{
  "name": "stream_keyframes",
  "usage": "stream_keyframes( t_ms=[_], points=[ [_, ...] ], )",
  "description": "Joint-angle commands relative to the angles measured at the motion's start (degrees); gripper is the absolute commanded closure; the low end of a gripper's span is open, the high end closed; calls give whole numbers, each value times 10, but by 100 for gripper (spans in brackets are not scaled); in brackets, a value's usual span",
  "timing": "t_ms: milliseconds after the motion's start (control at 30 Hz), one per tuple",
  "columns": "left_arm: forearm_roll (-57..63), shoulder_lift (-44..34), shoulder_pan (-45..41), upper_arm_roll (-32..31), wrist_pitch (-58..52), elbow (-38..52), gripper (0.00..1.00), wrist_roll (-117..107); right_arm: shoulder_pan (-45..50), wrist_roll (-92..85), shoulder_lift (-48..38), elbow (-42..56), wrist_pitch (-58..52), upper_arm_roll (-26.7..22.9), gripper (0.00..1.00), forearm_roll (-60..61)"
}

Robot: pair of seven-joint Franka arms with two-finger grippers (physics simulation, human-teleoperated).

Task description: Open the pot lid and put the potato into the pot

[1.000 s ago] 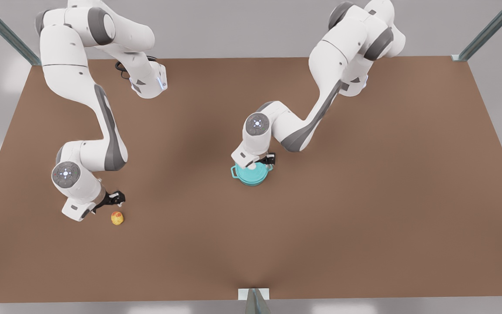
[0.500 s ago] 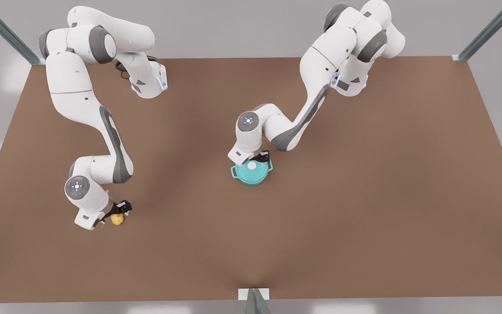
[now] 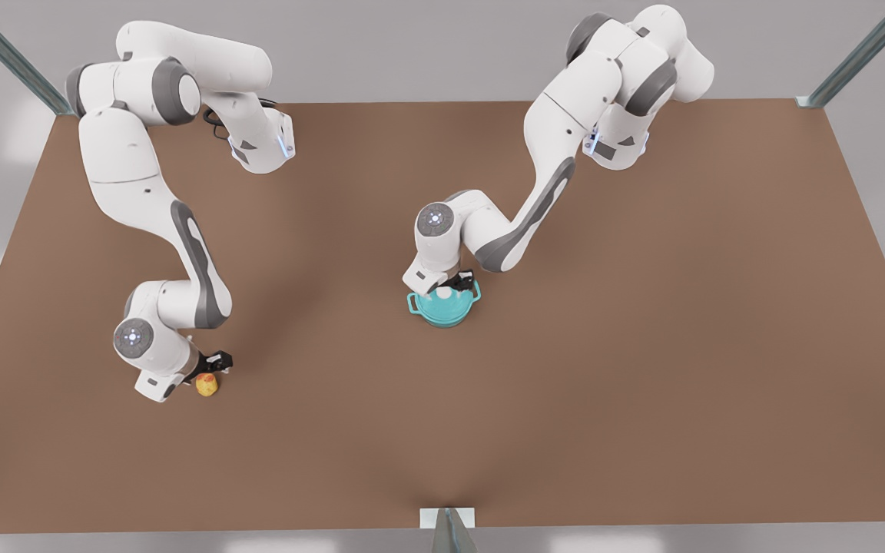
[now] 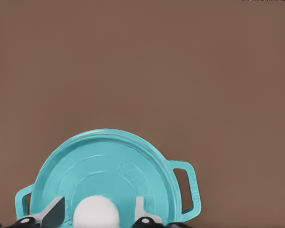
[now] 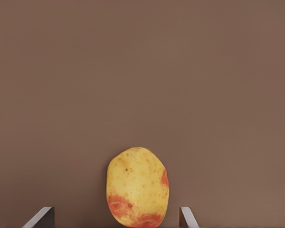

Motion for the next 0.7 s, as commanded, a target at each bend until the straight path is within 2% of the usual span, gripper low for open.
stream_keyframes(
  t_ms=[0, 100, 167, 200, 233, 367, 467, 600, 633, 667],
  points=[
    [1, -1, 0, 0, 2, 0, 54, -34, -4, -20, 4, 3, 5, 2, 2, 1],
    [1, -5, -1, -1, -4, 2, 72, -38, -16, -32, 15, 10, 5, 8, 2, 2],
    [2, -14, 0, 3, -44, 28, 72, -36, -16, -32, 21, 11, 7, 8, 2, 1],
    [1, -14, 5, 4, -108, 91, 72, -34, -16, -32, 23, 17, 7, 9, 2, 2],
    [0, -12, 16, 18, -127, 112, 72, -31, -16, -32, 25, 20, 7, 9, 2, 2],
    [-1, 33, 145, 40, -39, 122, 72, 103, -16, -31, 25, 26, 7, 13, 8, 2],
    [-1, 112, 148, 51, 40, 151, 72, 120, -15, -28, 29, 30, 7, 16, 9, 3],
    [0, 124, 148, 58, 65, 159, 71, 133, -15, -32, 31, 30, 7, 16, 17, 12],
    [-1, 124, 148, 62, 56, 161, 0, 157, -16, -35, 31, 30, 7, 16, 22, 13],
    [-2, 123, 153, 62, 18, 180, 0, 192, -16, -35, 30, 30, 7, 16, 28, 13]
  ],
)
